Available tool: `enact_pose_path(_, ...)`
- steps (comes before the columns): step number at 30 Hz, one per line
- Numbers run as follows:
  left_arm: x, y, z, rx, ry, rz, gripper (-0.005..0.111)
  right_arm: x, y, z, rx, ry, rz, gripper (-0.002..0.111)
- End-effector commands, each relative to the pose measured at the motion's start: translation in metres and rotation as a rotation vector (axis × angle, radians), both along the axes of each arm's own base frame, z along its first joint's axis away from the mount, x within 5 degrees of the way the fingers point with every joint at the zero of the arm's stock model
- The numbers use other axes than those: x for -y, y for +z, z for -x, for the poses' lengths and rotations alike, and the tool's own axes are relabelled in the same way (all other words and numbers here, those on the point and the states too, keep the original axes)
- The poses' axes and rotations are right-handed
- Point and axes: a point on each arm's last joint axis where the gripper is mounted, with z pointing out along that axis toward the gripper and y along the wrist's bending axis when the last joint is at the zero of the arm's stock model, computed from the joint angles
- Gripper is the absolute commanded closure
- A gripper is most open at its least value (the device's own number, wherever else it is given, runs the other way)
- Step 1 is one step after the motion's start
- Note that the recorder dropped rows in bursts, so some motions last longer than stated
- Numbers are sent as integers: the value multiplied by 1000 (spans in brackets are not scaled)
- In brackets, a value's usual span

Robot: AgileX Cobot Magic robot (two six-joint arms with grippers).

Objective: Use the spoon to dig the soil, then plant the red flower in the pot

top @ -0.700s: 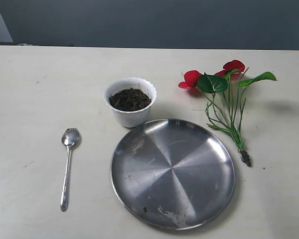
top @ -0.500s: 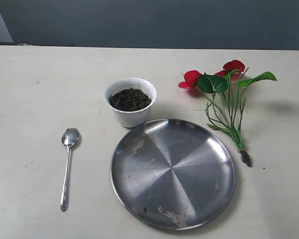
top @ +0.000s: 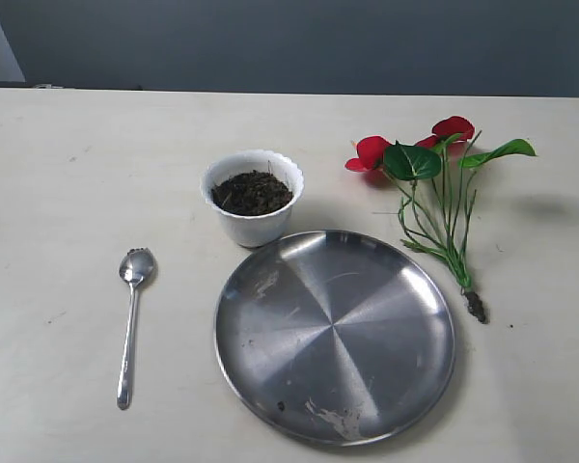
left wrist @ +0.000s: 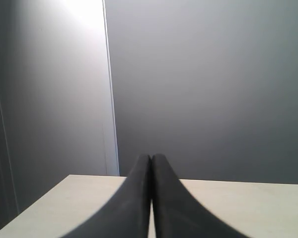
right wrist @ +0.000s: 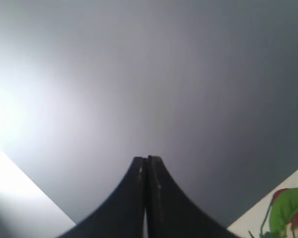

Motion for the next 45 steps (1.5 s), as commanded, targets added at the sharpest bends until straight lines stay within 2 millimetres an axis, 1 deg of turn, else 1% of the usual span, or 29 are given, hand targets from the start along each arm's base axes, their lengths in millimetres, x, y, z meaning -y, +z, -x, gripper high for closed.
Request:
enact_pose_path(1, 1, 2, 0, 10, -13, 2, 106, 0, 11, 5, 144, 1, 6, 109)
enact_pose_path(8, 1, 2, 0, 10, -13, 2, 106, 2, 31, 18, 405, -3, -39, 109)
enact_pose_path(9, 1, 2, 0, 10, -13, 2, 106, 2, 35, 22, 456, -2, -33, 109)
enact_pose_path(11, 1, 2, 0, 10, -13, 2, 106, -1, 39, 24, 497, 11, -1, 109)
enact_pose_path(13, 1, 2, 0, 10, -13, 2, 106, -8, 52, 27, 527, 43, 91, 109)
enact_pose_path(15, 1, 2, 0, 10, -13, 2, 106, -17, 70, 29, 555, 67, 259, 109)
enact_pose_path(17, 1, 2, 0, 10, -13, 2, 106, -28, 92, 28, 550, 111, 445, 109)
enact_pose_path(18, 1, 2, 0, 10, -13, 2, 106, -32, 101, 26, 533, 133, 510, 109)
enact_pose_path(21, 1, 2, 0, 10, -13, 2, 106, -44, 132, 10, 456, 220, 698, 109)
enact_pose_path(23, 1, 2, 0, 10, -13, 2, 106, -54, 148, -8, 407, 321, 739, 109)
enact_pose_path(27, 1, 2, 0, 10, -13, 2, 106, -85, 162, -49, 350, 554, 834, 109)
enact_pose_path(28, 1, 2, 0, 10, -13, 2, 106, -105, 164, -71, 310, 657, 885, 109)
enact_pose_path(29, 1, 2, 0, 10, -13, 2, 106, -114, 165, -80, 306, 681, 927, 109)
enact_pose_path(30, 1, 2, 0, 10, -13, 2, 106, -132, 160, -104, 247, 675, 1015, 109)
enact_pose_path(31, 1, 2, 0, 10, -13, 2, 106, -138, 157, -115, 191, 651, 1021, 109)
enact_pose_path(32, 1, 2, 0, 10, -13, 2, 106, -150, 147, -141, 28, 571, 937, 109)
enact_pose_path(33, 1, 2, 0, 10, -13, 2, 106, -155, 139, -150, -24, 538, 928, 109)
enact_pose_path(34, 1, 2, 0, 10, -13, 2, 106, -163, 127, -161, -89, 487, 937, 109)
enact_pose_path(35, 1, 2, 0, 10, -13, 2, 106, -167, 122, -163, -103, 487, 945, 109)
enact_pose_path(36, 1, 2, 0, 10, -13, 2, 106, -178, 112, -165, -123, 516, 965, 109)
enact_pose_path(37, 1, 2, 0, 10, -13, 2, 106, -183, 105, -168, -129, 500, 1004, 109)
enact_pose_path(38, 1, 2, 0, 10, -13, 2, 106, -184, 102, -172, -130, 451, 1052, 109)
enact_pose_path(39, 1, 2, 0, 10, -13, 2, 106, -180, 99, -180, -144, 339, 1112, 109)
enact_pose_path(40, 1, 2, 0, 10, -13, 2, 106, -175, 98, -186, -163, 232, 1155, 109)
enact_pose_path(41, 1, 2, 0, 10, -13, 2, 106, -165, 97, -193, -207, 93, 1214, 109)
enact_pose_path(42, 1, 2, 0, 10, -13, 2, 106, -157, 95, -196, -252, 6, 1275, 109)
enact_pose_path(43, 1, 2, 0, 10, -13, 2, 106, -148, 91, -197, -339, -66, 1351, 109)
enact_pose_path(45, 1, 2, 0, 10, -13, 2, 106, -142, 83, -198, -459, -83, 1412, 109)
